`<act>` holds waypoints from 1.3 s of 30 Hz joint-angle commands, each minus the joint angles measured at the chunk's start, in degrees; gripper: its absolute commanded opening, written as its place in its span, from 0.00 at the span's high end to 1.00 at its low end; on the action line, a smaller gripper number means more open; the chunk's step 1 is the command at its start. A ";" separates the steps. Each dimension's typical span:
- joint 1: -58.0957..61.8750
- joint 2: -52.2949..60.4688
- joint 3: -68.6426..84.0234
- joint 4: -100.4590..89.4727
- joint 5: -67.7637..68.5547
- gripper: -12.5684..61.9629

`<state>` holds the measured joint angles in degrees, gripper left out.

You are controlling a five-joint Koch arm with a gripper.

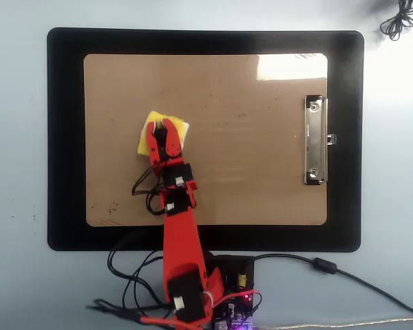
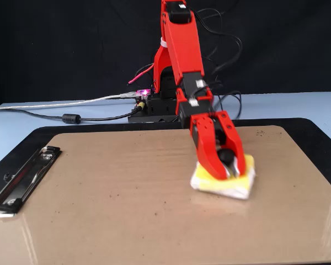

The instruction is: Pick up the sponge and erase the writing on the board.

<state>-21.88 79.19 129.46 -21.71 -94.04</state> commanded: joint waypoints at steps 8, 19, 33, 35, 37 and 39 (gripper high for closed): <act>-3.25 -8.26 -12.22 8.17 -1.49 0.94; -5.80 -2.29 -7.12 8.17 -1.49 0.94; -20.92 12.92 -11.95 12.48 -3.34 0.94; -27.33 12.74 -12.04 12.39 -6.15 0.94; -31.11 12.22 -11.43 12.48 -7.56 0.94; -33.40 13.01 -7.82 12.39 -7.56 0.94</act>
<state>-53.88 90.00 121.29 -8.53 -99.49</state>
